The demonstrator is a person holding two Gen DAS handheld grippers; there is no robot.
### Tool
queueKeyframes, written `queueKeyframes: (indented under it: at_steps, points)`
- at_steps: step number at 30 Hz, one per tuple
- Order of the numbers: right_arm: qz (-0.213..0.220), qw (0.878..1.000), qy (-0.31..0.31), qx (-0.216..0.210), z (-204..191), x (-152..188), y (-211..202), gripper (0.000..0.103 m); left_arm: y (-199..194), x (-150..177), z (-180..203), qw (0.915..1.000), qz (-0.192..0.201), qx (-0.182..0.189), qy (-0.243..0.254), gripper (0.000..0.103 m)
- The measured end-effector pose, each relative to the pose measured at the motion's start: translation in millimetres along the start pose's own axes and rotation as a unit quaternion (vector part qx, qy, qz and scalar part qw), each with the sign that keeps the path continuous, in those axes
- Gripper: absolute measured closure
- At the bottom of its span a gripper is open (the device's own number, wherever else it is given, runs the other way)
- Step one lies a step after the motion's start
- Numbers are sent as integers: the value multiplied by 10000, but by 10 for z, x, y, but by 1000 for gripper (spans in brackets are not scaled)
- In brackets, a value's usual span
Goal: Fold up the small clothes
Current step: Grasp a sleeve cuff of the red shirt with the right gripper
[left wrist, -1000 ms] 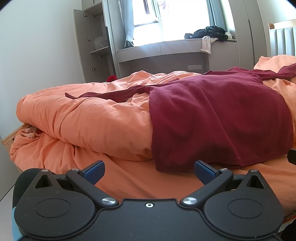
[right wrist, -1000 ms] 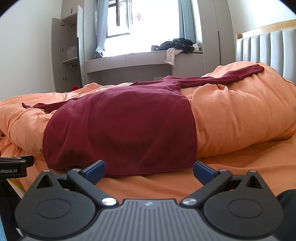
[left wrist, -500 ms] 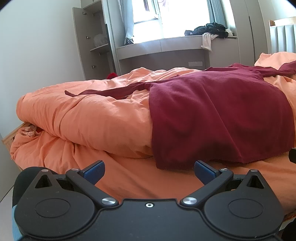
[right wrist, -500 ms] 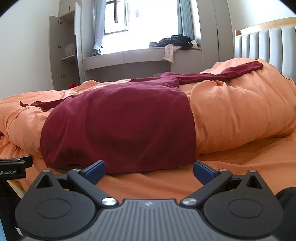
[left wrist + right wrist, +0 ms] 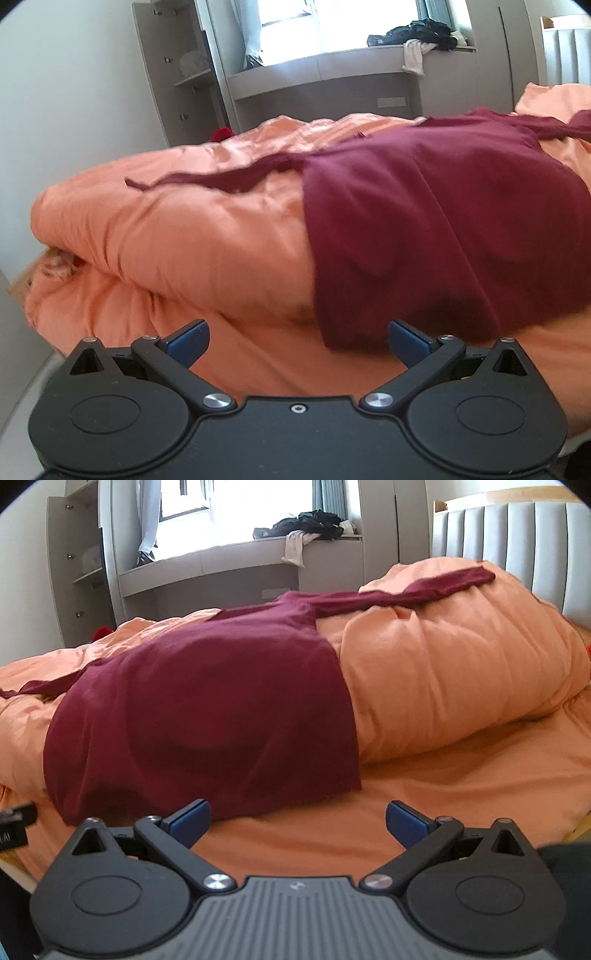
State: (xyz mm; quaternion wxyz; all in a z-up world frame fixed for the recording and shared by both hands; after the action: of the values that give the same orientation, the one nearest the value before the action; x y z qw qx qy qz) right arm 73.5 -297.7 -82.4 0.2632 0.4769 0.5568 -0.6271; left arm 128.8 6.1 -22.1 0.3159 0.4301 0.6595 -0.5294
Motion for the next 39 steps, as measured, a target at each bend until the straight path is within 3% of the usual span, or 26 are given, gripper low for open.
queueKeyframes:
  at_steps: [10, 20, 23, 30, 35, 39]
  points:
    - [304, 9988, -338, 195, -24, -694, 204, 0, 489, -1179, -137, 9991, 155, -270, 290, 0]
    - [385, 9969, -473, 493, 167, -1316, 797, 0, 1127, -2109, 290, 9988, 305, 57, 376, 0]
    - [421, 9967, -449, 528, 226, -1451, 960, 0, 1272, -2236, 469, 9988, 317, 135, 357, 0]
    - [973, 9950, 200, -61, 507, -1797, 1268, 0, 1582, -2431, 976, 9982, 386, 355, 278, 0]
    - [1224, 9921, 198, 180, 866, -2013, 1553, 0, 1763, -2474, 1299, 9968, 426, 634, 248, 0]
    - [1351, 9905, 209, 136, 1129, -2157, 1792, 0, 1928, -2435, 1473, 9956, 530, 740, 210, 0]
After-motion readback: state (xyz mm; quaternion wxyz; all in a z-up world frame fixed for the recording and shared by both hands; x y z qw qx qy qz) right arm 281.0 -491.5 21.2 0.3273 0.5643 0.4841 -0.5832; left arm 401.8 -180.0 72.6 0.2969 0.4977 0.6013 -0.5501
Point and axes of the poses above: each gripper's, at about its wrist camera, not at the fingertips, and y roughly the way its jaws point, z to its right, x to its underside, the point moved 9 cm from there along y, roughly the way its jaws point, and after that the axes turned 8 degrees about z, right-handed, at the moved point
